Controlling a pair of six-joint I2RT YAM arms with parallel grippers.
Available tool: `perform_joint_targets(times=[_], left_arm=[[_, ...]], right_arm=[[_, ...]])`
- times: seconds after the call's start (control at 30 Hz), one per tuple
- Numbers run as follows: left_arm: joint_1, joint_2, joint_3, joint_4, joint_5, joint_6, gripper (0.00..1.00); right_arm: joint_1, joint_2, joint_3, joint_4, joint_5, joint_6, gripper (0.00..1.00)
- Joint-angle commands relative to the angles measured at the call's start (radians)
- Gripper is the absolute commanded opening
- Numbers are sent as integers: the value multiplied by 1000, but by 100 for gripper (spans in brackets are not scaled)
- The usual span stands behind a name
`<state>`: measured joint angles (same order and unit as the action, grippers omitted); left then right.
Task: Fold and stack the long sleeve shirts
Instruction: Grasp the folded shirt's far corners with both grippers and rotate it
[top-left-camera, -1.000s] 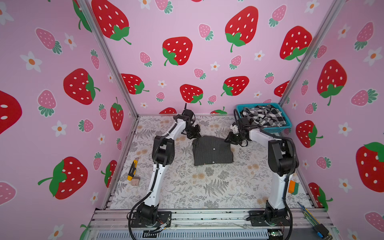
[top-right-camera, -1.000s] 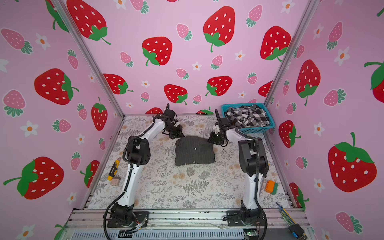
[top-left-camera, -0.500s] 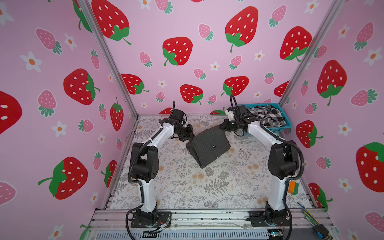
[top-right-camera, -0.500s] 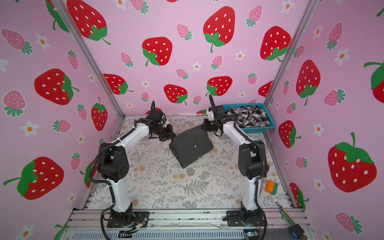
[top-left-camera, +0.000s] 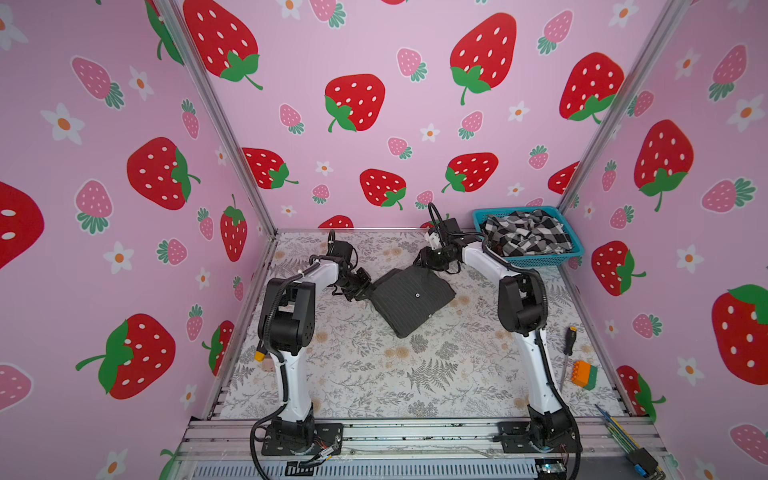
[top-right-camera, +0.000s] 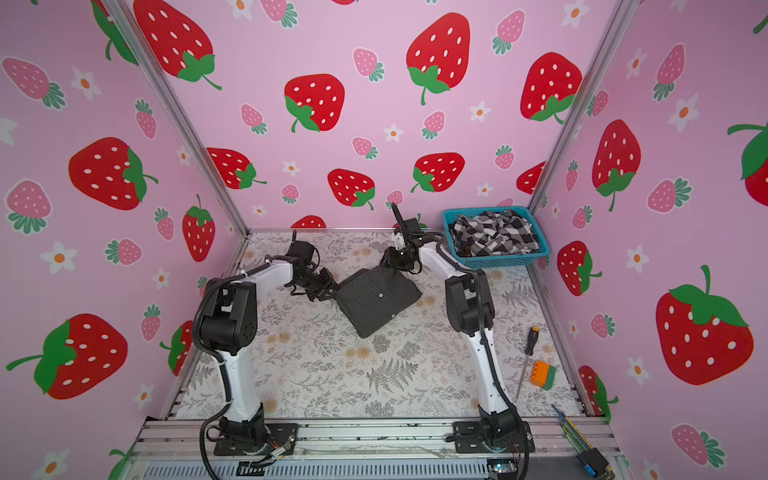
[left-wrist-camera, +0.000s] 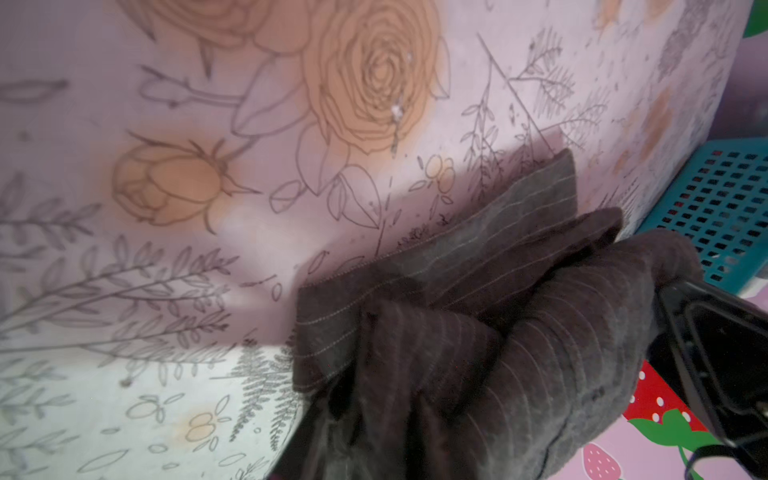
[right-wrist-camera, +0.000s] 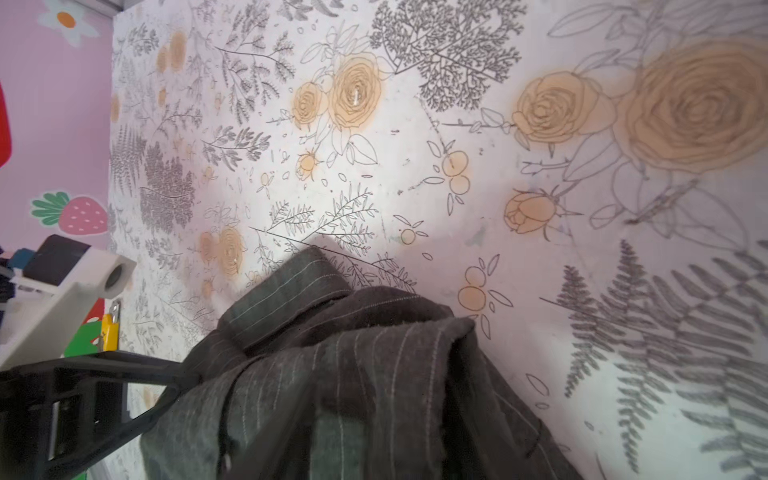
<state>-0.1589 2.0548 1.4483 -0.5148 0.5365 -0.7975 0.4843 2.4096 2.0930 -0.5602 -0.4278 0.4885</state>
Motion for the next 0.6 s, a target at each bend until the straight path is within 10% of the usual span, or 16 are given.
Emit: perform_joint_targets(times=[0.0, 0.23, 0.57], left_arm=[[3, -33, 73, -47, 10, 29, 59], [-5, -150, 248, -287, -162, 88, 54], [-179, -71, 209, -152, -46, 32, 18]], right_arm=[[-7, -55, 47, -76, 77, -39, 70], [8, -276, -47, -154, 271, -127, 77], [153, -644, -627, 24, 270, -154, 39]])
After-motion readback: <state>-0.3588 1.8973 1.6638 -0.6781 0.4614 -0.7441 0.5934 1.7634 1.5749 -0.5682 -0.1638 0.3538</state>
